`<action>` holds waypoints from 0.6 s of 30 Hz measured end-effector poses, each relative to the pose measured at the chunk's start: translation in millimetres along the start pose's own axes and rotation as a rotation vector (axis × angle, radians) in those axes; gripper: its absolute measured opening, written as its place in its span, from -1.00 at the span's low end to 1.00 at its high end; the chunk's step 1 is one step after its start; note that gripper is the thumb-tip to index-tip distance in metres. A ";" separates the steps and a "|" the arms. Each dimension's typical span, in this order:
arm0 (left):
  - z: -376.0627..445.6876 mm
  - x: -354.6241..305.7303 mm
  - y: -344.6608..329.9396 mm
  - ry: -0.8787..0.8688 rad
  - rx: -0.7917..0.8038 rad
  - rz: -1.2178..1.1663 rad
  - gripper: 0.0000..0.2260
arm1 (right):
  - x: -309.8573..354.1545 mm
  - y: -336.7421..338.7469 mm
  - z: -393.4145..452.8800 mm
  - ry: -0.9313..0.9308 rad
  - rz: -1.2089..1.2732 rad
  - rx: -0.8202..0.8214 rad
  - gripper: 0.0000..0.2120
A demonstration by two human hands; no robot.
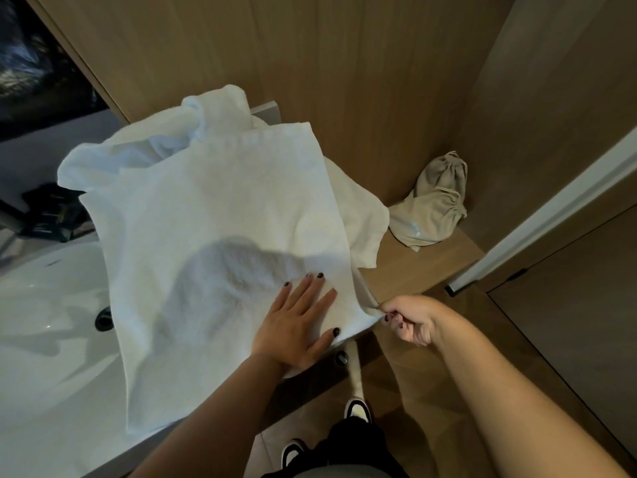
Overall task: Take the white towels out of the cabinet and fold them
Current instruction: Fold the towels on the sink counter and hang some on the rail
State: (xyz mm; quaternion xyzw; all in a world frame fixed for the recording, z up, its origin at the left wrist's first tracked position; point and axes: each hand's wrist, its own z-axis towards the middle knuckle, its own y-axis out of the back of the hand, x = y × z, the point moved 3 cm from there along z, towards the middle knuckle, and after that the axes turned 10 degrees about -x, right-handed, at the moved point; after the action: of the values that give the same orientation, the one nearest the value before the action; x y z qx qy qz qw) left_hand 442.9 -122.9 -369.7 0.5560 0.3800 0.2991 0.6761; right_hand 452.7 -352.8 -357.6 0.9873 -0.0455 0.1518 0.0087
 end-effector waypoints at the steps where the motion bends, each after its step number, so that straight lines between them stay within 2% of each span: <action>1: 0.1 -0.1 0.3 0.000 0.000 0.002 -0.35 | 0.5 -0.3 -0.6 -0.045 0.037 0.023 -0.72; 3: 0.4 -0.8 1.1 -0.001 0.000 0.006 -0.34 | -3.8 -0.6 -3.9 -0.075 0.078 0.010 -0.65; 4: 0.5 -1.4 1.7 -0.001 0.000 0.006 -0.34 | -7.4 -2.0 -7.4 -0.035 0.083 -0.017 -0.68; 6: 0.7 -2.3 2.5 0.002 0.002 0.003 -0.35 | -15.5 -5.0 -10.3 0.177 0.072 -0.125 -0.87; 7: 0.6 -2.3 2.7 0.004 0.006 0.006 -0.35 | -19.9 -6.4 -11.3 0.317 0.093 -0.188 -0.91; 10: 0.2 -2.2 1.2 0.009 0.038 0.042 -0.37 | -32.2 -10.8 -19.7 0.621 0.138 -0.246 -0.84; 11: 0.1 -2.1 0.5 0.010 0.051 0.057 -0.36 | -33.9 -12.3 -22.2 0.715 0.082 -0.248 -0.83; 13: 0.6 -2.8 0.7 0.016 0.062 0.075 -0.34 | -35.7 -12.4 -25.4 0.877 -0.203 -0.322 -0.81; 15: 1.1 -3.1 2.0 0.014 0.064 0.082 -0.33 | -36.3 -11.8 -26.4 0.964 -0.439 -0.396 -0.82; 18: -0.6 -3.9 4.5 0.014 0.058 0.077 -0.34 | -38.5 -7.6 -26.0 0.901 -0.366 -0.362 -0.96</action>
State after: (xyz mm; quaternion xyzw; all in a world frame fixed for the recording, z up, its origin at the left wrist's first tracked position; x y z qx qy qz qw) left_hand 440.3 -124.9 -364.7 0.5875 0.3715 0.3177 0.6449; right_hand 409.0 -341.1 -344.4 0.7984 0.1105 0.5476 0.2246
